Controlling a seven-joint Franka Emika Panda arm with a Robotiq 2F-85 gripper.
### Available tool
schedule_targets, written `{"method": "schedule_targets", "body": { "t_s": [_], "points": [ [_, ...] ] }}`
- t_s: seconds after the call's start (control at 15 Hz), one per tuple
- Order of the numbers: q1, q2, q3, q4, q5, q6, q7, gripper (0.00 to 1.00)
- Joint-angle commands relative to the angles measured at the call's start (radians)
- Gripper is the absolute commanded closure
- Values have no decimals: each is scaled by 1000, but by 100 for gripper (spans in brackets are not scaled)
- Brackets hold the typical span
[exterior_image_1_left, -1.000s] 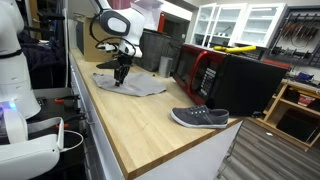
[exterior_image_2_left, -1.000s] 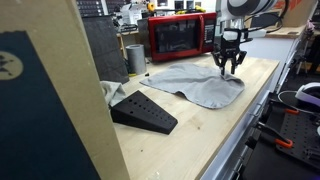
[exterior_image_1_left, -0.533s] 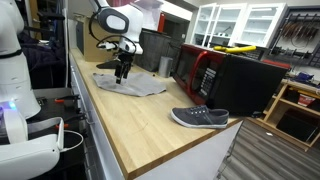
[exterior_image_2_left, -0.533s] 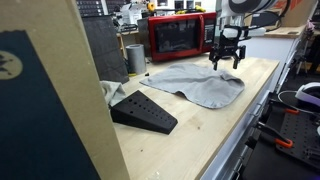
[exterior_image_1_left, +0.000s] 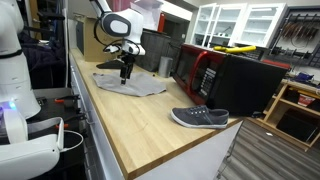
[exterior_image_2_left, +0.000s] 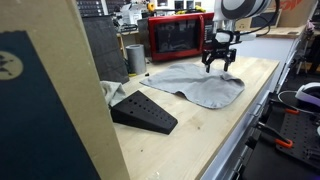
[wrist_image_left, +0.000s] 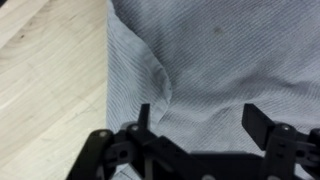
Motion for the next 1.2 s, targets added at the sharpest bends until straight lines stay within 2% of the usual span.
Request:
{"method": "schedule_targets", "body": {
  "t_s": [0.0,0.27,0.4,0.6,0.67,0.73,0.87,1.07,1.13],
  "points": [
    [7,26,-4,24,15,4,-11,7],
    [4,27,-10,21,6,-11,7,6],
    [2,24,-13,18,2,-16,13,9],
    [-1,21,-19,13,-2,-23,21,20],
    [-3,21,-21,12,1,-24,21,29],
    [-5,21,-23,11,3,-25,20,29],
    [-7,20,-27,7,4,-25,19,52],
    [-8,18,-32,1,9,-28,15,62],
    [-8,19,-33,0,10,-28,15,58]
  ]
}}
